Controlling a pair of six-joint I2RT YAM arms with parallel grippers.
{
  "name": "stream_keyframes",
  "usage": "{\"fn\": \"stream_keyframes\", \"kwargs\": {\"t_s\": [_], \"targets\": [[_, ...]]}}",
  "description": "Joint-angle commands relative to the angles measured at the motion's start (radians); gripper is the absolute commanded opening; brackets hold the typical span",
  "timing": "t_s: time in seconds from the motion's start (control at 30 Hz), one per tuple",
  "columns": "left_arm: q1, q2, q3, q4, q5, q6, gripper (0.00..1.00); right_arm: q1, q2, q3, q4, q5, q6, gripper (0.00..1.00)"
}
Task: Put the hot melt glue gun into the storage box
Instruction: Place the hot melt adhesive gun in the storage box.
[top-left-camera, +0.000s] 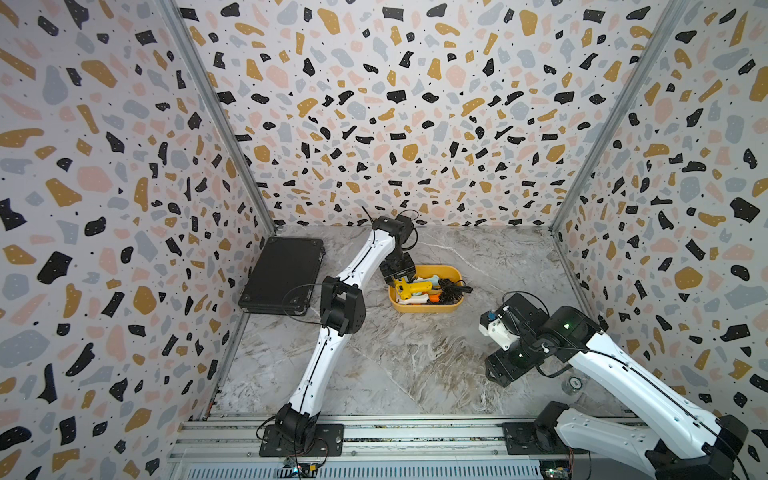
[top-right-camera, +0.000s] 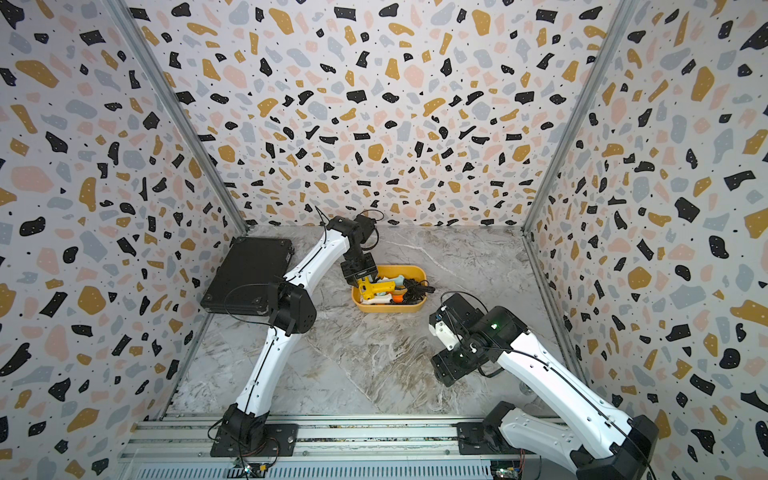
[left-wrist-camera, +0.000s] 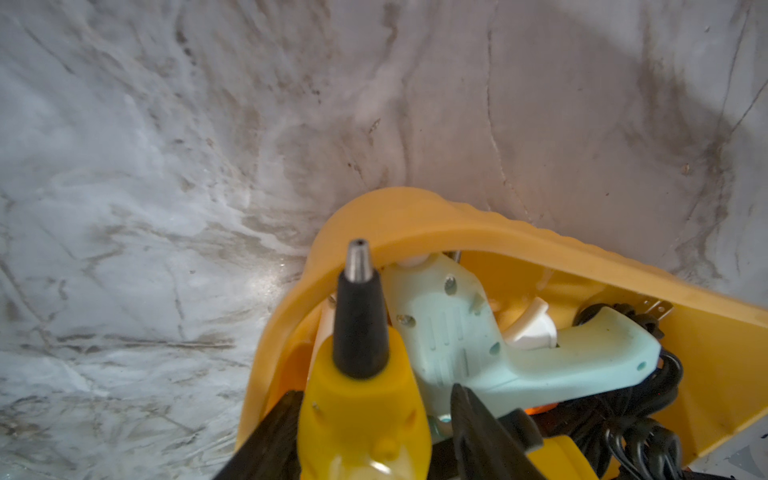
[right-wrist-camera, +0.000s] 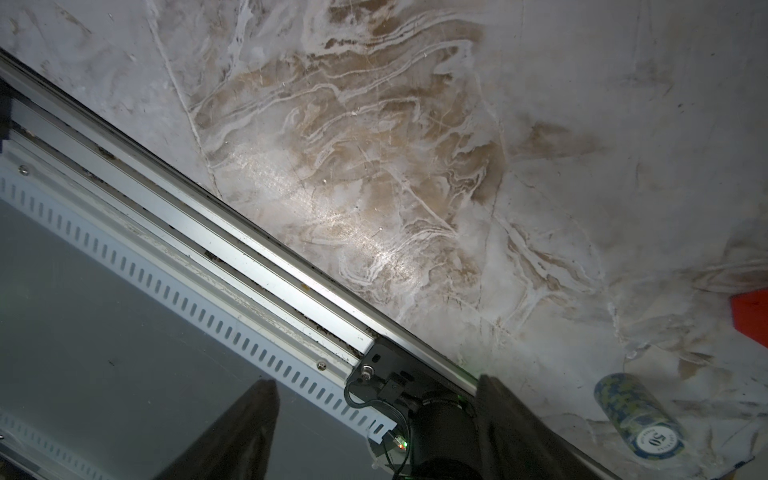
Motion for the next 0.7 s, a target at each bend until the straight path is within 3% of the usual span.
{"fn": "stream_keyframes", "kwargs": {"t_s": [0.0, 0.33, 0.67], "targets": [[-0.005, -0.033, 0.021, -0.015, -0.006, 0.015, 0.62, -0.005, 0.001, 0.006, -0.016, -0.012, -0.011, 0.80], [-0.004, -0.162, -0.030, -0.059, -0.070, 0.070, 0.85, -0.005, 0.004, 0.033, -0.019, -0.008, -0.011, 0.80], [0.013, -0.491, -0.183, -0.074, -0.261, 0.185, 0.90, -0.005, 0.088, 0.179, 0.015, 0.118, -0.043, 0.81]]}}
